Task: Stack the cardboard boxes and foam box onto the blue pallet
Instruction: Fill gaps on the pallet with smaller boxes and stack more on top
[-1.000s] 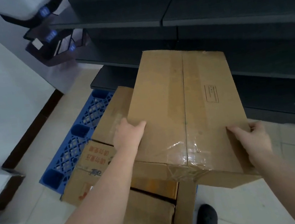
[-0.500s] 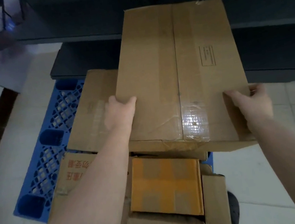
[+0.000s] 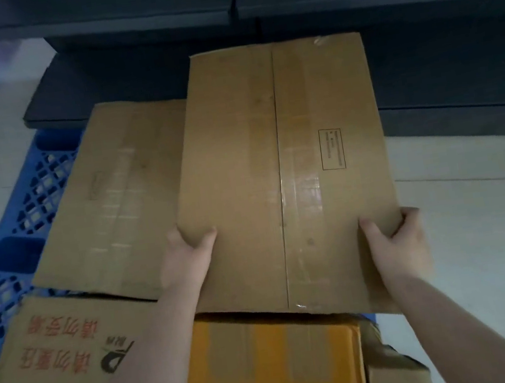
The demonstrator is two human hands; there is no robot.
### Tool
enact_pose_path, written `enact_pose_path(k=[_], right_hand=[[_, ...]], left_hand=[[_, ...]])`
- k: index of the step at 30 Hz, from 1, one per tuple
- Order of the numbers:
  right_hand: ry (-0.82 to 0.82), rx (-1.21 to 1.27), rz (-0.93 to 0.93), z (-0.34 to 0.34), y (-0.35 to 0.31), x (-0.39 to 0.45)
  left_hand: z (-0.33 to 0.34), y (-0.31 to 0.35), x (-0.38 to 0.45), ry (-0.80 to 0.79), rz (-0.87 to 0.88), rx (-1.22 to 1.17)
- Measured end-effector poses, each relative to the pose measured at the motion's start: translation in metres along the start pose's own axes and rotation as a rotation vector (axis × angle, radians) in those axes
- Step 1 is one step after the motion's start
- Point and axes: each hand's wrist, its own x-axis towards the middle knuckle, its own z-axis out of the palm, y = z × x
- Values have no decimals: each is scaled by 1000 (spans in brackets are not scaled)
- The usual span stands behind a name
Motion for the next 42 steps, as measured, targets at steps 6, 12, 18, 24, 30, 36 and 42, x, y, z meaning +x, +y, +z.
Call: enact_pose_path(k=[6,12,18,24,30,36,42], right_hand=[[-85,-49,45,-17,8,-4],[-143,-161,38,-29,5,-21],[-130,-157,37,-32,13,-28],[-98,-101,72,-26,14,-16],[-77,-109,101,-29,27,-20],[-88,-181,101,-26,19,-31],[-230,-338,141,-35,5,-45]], left_hand=[[-3,-7,-14,-42,23,19],[-14,-6,-7,-210,-19,-46],[-12,-3,0,-237,38,-107],[-14,-3,7,-268,110,-117],[-21,-20,-8,-327,115,-117],[-29,-39,-21,-318,111,-61],[-51,-69,-53,-307,91,45]])
